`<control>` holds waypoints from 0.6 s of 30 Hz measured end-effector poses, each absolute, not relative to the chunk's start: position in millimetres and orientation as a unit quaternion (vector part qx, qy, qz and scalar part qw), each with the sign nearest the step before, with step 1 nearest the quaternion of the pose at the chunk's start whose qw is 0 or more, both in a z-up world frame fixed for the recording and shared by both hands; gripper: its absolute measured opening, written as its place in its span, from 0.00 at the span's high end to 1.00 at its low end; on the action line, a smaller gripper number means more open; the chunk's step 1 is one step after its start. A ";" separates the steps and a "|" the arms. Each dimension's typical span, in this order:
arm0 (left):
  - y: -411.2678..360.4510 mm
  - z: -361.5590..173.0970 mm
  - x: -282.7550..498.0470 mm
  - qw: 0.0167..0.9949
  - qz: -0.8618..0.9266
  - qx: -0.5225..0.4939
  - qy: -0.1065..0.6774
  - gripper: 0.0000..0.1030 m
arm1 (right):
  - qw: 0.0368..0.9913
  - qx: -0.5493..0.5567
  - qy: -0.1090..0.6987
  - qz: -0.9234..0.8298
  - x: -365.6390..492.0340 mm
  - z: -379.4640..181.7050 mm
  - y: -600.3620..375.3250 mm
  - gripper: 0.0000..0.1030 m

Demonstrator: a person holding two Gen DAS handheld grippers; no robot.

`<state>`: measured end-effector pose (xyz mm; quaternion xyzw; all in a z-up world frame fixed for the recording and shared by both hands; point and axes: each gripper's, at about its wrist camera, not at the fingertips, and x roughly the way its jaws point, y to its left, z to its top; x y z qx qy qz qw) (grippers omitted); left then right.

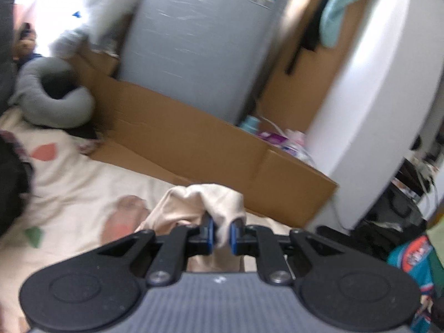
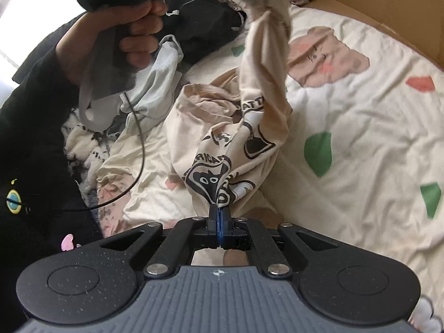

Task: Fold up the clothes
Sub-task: 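Lay the beige T-shirt onto the sheet and open both tools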

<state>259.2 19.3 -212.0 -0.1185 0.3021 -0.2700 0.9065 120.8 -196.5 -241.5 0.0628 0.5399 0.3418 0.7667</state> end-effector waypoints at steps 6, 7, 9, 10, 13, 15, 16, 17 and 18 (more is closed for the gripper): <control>-33.4 -214.2 247.4 0.880 -0.343 -0.098 0.314 0.89 | 0.763 0.091 0.547 0.333 102.5 -239.2 -218.1 1.00; -41.6 -214.8 244.1 0.875 -0.354 -0.096 0.316 0.89 | 0.764 0.093 0.546 0.330 100.2 -238.7 -222.0 1.00; -57.9 -216.5 237.6 0.864 -0.376 -0.092 0.321 0.89 | 0.766 0.101 0.545 0.324 97.6 -237.2 -229.1 1.00; -66.1 -217.4 234.9 0.858 -0.387 -0.090 0.325 0.88 | 0.766 0.106 0.545 0.322 97.1 -236.8 -232.1 1.00; -95.3 -228.5 224.1 0.839 -0.416 -0.072 0.343 0.82 | 0.768 0.106 0.548 0.316 97.3 -240.5 -236.0 1.00; -106.0 -238.5 219.0 0.831 -0.421 -0.056 0.360 0.74 | 0.765 0.112 0.553 0.310 99.3 -246.9 -238.2 0.97; -105.4 -242.7 215.6 0.825 -0.428 -0.054 0.366 0.64 | 0.766 0.113 0.553 0.308 100.1 -249.5 -239.4 0.96; -101.7 -246.1 211.0 0.819 -0.437 -0.058 0.367 0.59 | 0.766 0.115 0.553 0.306 100.9 -252.2 -240.6 0.95; -95.0 -249.1 207.0 0.815 -0.442 -0.062 0.369 0.46 | 0.767 0.116 0.551 0.306 101.6 -254.6 -242.6 0.92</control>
